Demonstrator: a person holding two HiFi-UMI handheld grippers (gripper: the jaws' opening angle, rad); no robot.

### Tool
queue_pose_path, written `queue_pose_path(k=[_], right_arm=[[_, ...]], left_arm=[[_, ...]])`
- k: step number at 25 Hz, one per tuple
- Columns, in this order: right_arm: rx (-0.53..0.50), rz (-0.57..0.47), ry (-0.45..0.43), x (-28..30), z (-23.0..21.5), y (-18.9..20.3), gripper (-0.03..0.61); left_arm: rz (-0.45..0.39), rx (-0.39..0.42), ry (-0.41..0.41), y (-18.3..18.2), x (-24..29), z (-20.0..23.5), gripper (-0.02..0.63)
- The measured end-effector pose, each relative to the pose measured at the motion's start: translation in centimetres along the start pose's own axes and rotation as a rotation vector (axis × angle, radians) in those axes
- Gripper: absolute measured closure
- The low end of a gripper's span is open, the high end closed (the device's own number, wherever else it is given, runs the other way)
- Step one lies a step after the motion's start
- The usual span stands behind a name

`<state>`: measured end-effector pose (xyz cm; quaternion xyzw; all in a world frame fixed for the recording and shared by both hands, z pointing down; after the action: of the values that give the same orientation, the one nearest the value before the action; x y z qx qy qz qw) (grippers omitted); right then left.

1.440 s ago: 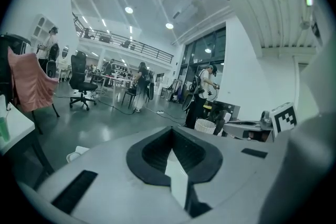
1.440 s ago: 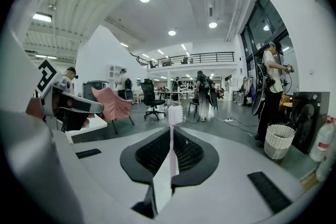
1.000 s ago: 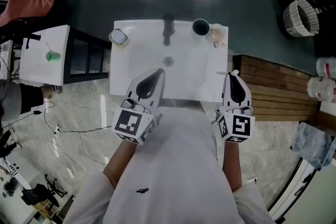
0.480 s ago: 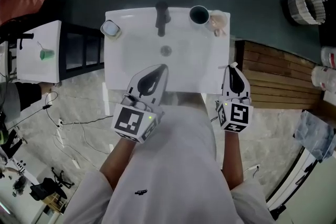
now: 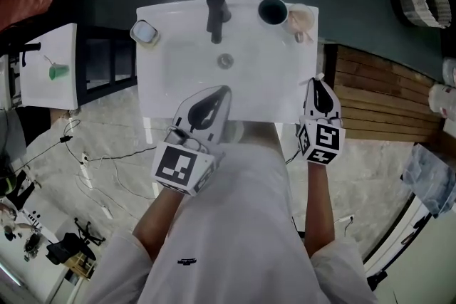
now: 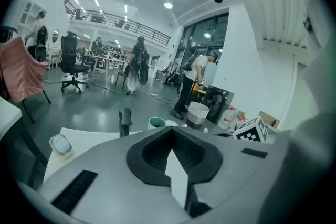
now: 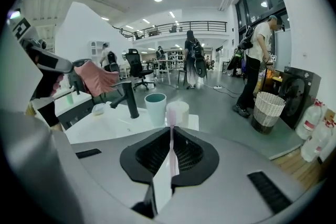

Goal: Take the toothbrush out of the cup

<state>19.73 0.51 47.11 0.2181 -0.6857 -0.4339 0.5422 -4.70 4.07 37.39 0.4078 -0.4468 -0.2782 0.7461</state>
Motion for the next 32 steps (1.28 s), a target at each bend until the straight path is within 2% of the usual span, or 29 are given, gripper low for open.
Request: queue_pose_path(k=[18,22,27,32], right_arm=[[0.108,0.108,-0.01,6.8,-2.9,2.8,0.563],[0.152,0.161,-0.014,8.0,-3.4,4.2,0.563],[0.149,0.22,-0.025,9.5,-3.9,5.5,0.563],[0.222,0.279,-0.031,10.7,-4.4,6.9,0.563]], left_arm=[[0.063,-0.026,-0.012,0.9,3.2,0.1,0.612],[0.057,-0.023,-0.015,1.4,3.9,0.0,0.612],[0.059,-0.032,-0.022,1.6,4.5,-0.2,0.612],[0.076,-0.061,-0.05,1.7,4.5,-0.3,0.612]])
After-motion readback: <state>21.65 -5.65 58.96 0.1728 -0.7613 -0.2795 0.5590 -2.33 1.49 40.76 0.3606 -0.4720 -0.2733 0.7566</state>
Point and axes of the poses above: the fingertips, and each gripper's own axes: x forward along the fingers, z to its left, y out of its underside, the point moved 5 cm from there along -x, backward along the fingers, and after that the axes turned 5 degrees about -y, right-handed, at the moved point
